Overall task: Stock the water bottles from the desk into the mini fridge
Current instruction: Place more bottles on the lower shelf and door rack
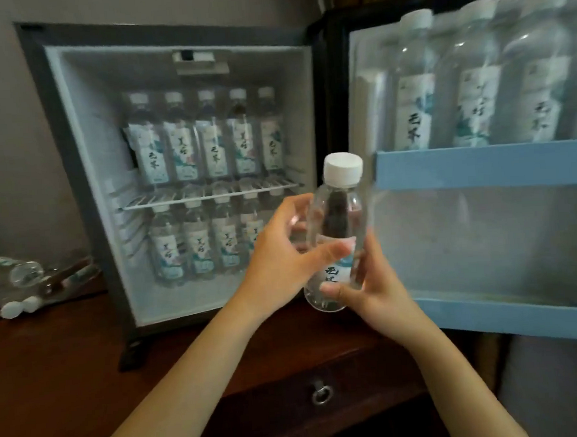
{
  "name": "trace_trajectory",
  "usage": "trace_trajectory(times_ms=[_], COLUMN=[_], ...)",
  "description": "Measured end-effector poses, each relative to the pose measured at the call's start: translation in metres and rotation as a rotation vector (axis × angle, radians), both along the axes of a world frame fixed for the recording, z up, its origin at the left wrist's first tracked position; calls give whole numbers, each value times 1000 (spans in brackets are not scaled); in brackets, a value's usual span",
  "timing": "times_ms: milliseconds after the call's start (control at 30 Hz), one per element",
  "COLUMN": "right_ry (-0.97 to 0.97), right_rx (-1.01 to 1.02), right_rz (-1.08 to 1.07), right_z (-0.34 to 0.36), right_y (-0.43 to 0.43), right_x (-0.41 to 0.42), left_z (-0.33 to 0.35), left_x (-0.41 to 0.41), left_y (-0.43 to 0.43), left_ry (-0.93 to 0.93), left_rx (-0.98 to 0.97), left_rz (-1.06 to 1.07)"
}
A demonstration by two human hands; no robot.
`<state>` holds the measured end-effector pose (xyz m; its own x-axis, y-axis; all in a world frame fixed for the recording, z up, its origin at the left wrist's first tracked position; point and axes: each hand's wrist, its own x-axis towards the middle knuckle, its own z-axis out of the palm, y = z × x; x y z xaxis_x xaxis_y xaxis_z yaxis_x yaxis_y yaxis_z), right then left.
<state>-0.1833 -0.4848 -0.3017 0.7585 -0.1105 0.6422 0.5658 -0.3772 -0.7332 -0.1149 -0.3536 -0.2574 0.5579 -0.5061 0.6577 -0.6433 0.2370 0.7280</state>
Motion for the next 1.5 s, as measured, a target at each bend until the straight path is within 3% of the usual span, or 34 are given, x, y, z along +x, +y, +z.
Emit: trace_trajectory(times_ms=[200,367,567,867,1033,1500], right_ry=[25,99,204,391,441,501], right_rx=[-81,-146,-108,-214,-121,-77], right_rz=[-254,-356,-287,-320,-208,-164], right_z=[4,-1,-14,-15,-11,-5], right_y=[-59,-86,-100,-107,-107,-114], right_x=[-42,-46,-39,-32,-33,-40], left_z=[0,-11,-23,-25,-24,-23], left_x=[-25,-24,-15,-7,-8,-18], left_y=[-56,-85,-101,-107,-107,-108], left_ry=[-132,-175,-265,-426,-484,-400], left_rx=[33,52,164,58,51,123], left_rz=[-134,-100,57,328,443,475])
